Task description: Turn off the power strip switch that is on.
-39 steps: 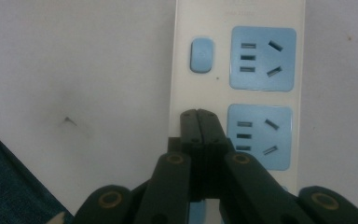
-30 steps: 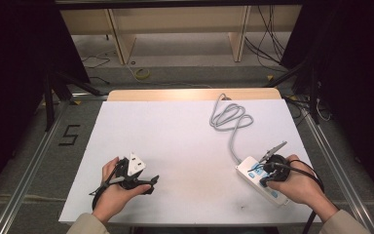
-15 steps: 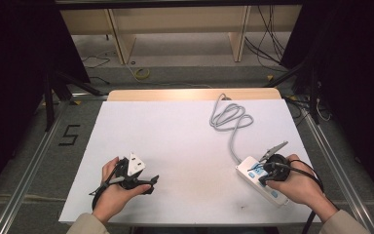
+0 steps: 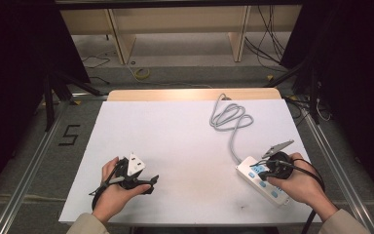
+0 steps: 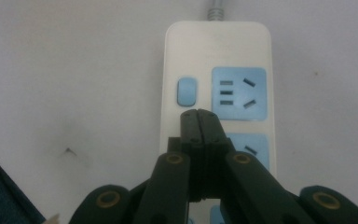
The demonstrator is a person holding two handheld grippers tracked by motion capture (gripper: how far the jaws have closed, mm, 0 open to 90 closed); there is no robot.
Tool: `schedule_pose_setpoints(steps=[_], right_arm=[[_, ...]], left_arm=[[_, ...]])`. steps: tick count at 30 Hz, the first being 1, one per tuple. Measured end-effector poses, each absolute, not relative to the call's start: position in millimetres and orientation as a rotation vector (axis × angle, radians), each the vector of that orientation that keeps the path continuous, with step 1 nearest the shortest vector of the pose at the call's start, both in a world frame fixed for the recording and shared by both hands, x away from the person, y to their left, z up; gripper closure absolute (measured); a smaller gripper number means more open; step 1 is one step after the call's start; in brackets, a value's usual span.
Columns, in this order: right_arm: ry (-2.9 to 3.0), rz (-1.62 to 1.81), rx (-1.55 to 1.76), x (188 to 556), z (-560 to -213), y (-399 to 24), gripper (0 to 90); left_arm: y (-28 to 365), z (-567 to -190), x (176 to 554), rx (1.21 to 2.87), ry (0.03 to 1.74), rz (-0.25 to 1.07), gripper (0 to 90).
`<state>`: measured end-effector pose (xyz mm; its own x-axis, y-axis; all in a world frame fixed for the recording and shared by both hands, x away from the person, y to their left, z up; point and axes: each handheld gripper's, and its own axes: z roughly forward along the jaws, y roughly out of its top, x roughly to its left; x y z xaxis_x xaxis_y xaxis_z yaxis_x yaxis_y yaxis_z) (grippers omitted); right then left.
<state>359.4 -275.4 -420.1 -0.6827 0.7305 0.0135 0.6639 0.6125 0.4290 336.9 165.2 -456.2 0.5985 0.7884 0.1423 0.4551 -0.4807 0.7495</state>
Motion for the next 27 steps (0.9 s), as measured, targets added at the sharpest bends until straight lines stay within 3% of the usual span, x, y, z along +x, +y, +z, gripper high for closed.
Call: schedule_pose_setpoints(steps=[16,27], right_arm=[[2.491,0.839,1.151,365,-416,-286,74.7],[2.338,1.002,1.082,375,-420,-296,48.5]], left_arm=[[166,-456,337,2.145,0.982,0.633,15.1],[166,-456,337,2.149,0.984,0.634,15.3]])
